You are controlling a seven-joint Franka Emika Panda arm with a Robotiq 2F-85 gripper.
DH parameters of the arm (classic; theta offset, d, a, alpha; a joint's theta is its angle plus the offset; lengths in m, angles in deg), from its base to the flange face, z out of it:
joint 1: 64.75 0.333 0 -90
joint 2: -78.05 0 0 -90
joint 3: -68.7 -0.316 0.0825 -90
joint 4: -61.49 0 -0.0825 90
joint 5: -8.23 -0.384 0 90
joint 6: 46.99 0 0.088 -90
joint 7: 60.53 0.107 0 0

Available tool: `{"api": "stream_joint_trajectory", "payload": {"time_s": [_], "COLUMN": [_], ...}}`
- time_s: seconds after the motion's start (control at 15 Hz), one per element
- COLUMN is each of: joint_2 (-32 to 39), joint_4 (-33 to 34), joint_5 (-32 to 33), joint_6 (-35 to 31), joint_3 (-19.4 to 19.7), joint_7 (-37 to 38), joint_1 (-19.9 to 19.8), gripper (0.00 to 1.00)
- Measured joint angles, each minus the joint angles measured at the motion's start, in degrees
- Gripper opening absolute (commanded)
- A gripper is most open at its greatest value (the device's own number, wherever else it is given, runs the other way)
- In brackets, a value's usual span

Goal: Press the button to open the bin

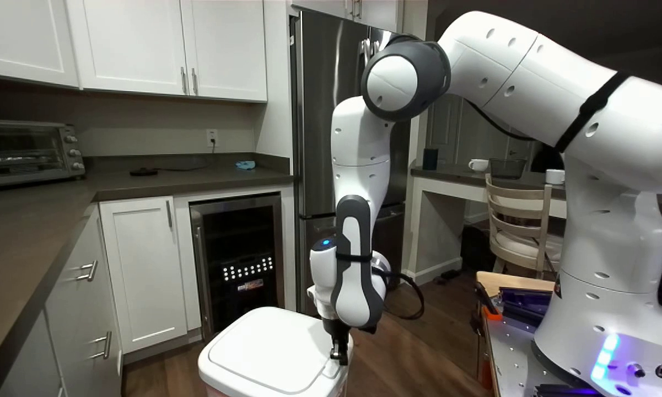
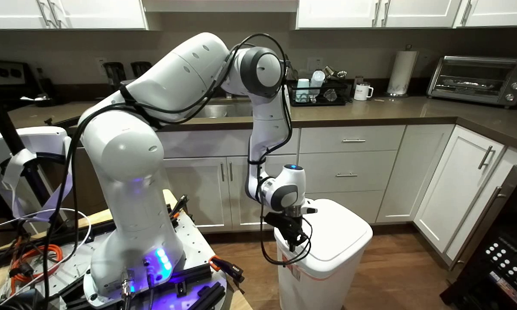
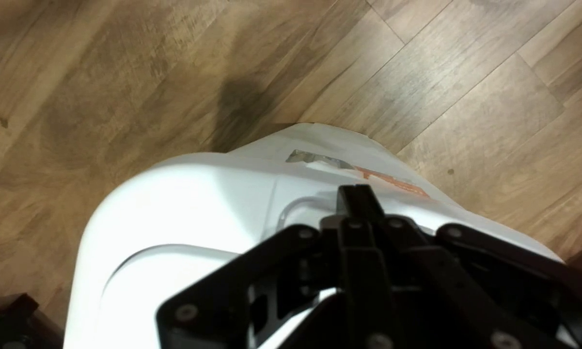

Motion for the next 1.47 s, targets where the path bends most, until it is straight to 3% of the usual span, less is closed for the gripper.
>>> {"api": "stream_joint_trajectory", "payload": {"time_s": [0.47, 1.0, 1.47], "joint_2": [-0.51, 5.92, 0.8], "joint_4": [-0.36, -4.25, -5.54], "joint_5": [0.65, 0.68, 0.68], "joint_6": [-0.91, -16.37, -16.08], "joint_3": [0.24, 0.24, 0.49], "joint_7": [0.0, 0.0, -0.06], "joint_1": [0.0, -0.59, 1.52], "gripper": [0.01, 0.02, 0.01]}}
